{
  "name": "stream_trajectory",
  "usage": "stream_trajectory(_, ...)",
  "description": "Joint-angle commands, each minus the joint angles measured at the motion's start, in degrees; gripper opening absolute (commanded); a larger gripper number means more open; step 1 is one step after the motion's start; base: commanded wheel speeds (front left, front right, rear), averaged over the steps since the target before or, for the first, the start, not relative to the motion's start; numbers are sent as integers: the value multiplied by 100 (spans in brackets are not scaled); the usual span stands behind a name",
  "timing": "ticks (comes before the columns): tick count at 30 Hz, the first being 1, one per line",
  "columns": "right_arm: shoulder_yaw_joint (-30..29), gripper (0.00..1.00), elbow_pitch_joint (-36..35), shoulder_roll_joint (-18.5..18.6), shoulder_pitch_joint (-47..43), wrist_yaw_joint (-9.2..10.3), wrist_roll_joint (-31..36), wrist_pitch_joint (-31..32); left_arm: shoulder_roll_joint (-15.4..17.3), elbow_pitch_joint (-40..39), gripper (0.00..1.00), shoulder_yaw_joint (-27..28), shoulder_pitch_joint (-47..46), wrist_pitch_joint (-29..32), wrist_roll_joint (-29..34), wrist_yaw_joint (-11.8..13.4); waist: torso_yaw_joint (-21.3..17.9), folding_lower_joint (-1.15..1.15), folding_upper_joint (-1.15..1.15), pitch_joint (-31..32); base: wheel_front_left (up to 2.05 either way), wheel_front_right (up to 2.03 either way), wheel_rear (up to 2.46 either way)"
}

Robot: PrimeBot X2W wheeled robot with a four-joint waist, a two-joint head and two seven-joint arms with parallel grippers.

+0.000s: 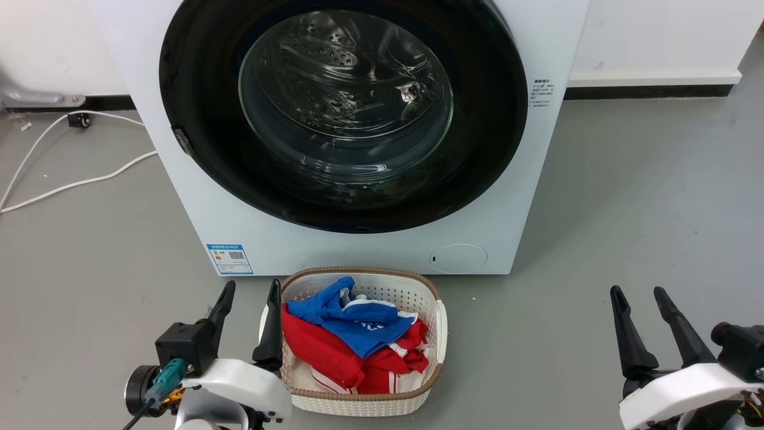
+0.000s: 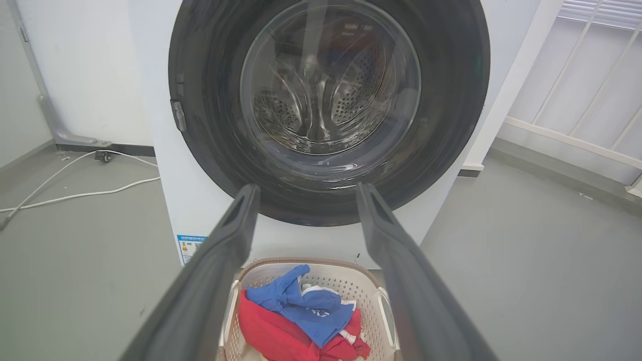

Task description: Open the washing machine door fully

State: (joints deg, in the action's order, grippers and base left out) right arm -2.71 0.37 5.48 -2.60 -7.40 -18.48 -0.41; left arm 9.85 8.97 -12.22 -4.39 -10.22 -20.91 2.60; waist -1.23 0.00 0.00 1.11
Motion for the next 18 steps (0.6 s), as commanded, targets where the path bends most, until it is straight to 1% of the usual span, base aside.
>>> stream_trajectory(1, -5, 100, -69, -1, -1, -11, 113, -34, 32, -33, 100, -18, -46, -40, 97, 25, 2, 0, 0, 2, 0, 0, 0)
stream_trajectory(10, -42, 100, -100, -75, -27, -12, 546, -109, 18, 10, 100, -81, 12, -158, 444, 109, 8, 0, 0, 20, 0, 0, 0)
stream_trajectory(18, -66, 100, -117, -138, -60, -13, 866, -173, 7, 40, 100, -95, 40, -252, 724, 130, 7, 0, 0, 44, 0, 0, 0)
